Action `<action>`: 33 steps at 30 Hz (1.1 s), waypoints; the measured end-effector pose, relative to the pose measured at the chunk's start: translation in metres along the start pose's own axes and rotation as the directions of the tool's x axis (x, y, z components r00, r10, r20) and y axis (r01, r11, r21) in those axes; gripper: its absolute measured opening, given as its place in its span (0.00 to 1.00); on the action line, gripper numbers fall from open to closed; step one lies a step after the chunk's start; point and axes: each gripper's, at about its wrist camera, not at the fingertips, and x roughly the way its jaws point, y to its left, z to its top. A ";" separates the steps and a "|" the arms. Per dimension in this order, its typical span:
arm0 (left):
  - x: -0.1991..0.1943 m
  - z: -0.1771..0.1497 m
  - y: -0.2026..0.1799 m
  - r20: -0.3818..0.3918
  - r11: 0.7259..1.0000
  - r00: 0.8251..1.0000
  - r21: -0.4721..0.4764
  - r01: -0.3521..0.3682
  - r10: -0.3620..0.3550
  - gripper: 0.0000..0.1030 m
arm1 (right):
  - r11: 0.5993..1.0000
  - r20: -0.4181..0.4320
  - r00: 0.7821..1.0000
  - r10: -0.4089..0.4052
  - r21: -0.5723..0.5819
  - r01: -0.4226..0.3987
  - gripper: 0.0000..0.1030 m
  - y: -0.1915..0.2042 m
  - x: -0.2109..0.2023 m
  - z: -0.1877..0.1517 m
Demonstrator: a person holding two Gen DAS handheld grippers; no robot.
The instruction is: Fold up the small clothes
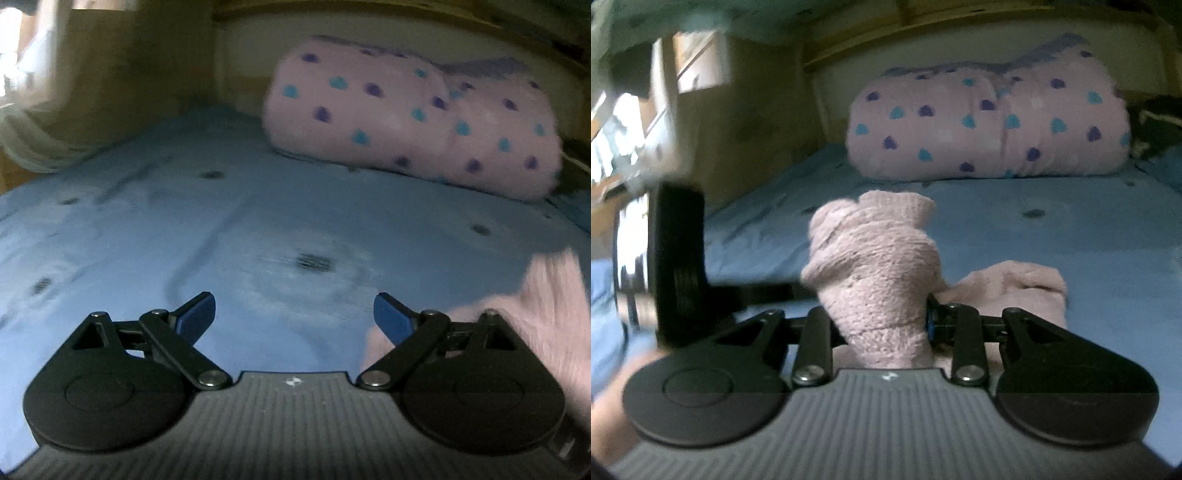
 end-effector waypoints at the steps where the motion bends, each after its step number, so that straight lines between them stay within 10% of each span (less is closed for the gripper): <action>1: 0.001 0.000 0.005 -0.002 1.000 1.000 -0.011 -0.022 0.022 0.92 | 0.999 -0.014 1.000 0.013 -0.036 -0.014 0.32 0.005 0.005 -0.005; 9: -0.008 0.004 0.038 -0.010 0.997 1.000 -0.067 -0.022 0.022 0.92 | 0.942 -0.101 0.995 0.002 -0.334 -0.036 0.36 0.048 0.017 -0.044; 15: -0.038 0.004 0.030 -0.017 0.979 0.983 -0.091 0.183 -0.185 0.93 | 0.947 -0.120 0.992 0.044 -0.310 -0.080 0.44 0.037 -0.005 -0.041; 21: -0.046 -0.009 0.002 -0.084 0.928 0.928 -0.118 0.353 -0.363 0.93 | 0.969 -0.113 0.983 0.142 -0.188 -0.162 0.54 0.020 -0.039 -0.036; 33: 0.012 -0.028 -0.047 -0.187 0.928 0.915 -0.178 0.326 -0.358 0.74 | 0.992 -0.004 0.994 -0.110 -0.056 0.110 0.54 -0.037 -0.055 -0.040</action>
